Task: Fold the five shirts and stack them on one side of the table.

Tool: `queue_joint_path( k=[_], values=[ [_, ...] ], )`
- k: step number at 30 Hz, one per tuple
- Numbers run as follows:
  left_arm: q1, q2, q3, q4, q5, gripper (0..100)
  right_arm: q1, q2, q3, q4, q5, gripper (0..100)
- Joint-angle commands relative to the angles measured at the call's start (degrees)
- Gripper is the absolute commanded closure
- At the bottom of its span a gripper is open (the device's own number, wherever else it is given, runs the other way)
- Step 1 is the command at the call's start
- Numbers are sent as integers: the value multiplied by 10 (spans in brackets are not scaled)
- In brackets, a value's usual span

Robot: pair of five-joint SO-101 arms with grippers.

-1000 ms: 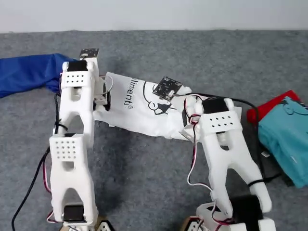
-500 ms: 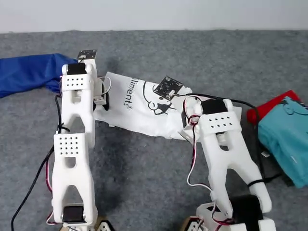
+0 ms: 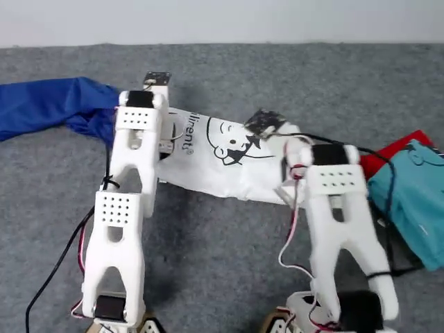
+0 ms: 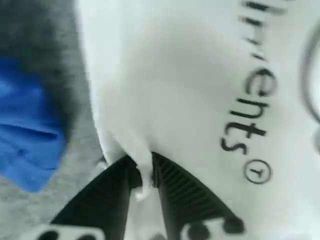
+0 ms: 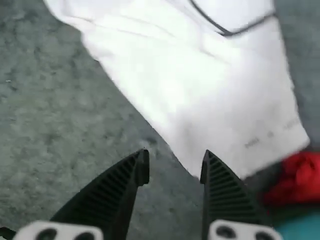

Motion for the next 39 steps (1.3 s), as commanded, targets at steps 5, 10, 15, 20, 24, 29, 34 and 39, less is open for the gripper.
queue_joint_path(
  k=[5, 10, 15, 20, 24, 29, 34, 39],
  values=[
    [98, -137, -5, 12, 4, 988, 51, -70, -3, 32, -5, 816],
    [179, -164, -5, 12, 4, 988, 52, -73, -3, 44, -39, 816],
    [248, -164, -5, 11, 4, 988, 53, -75, -4, 47, -49, 816],
    [304, -147, -9, 3, 3, 988, 58, -107, -4, 47, -49, 816],
    [341, -122, -9, -22, 5, 988, 97, -123, -6, 47, -49, 816],
    [396, -121, -88, -7, 4, 988, 153, -135, -6, 45, -40, 816],
    [417, -115, -137, -10, 3, 988, 207, -137, -7, 42, -9, 816],
    [436, -82, -117, -56, 4, 988, 277, -136, -40, 42, -8, 816]
  ],
)
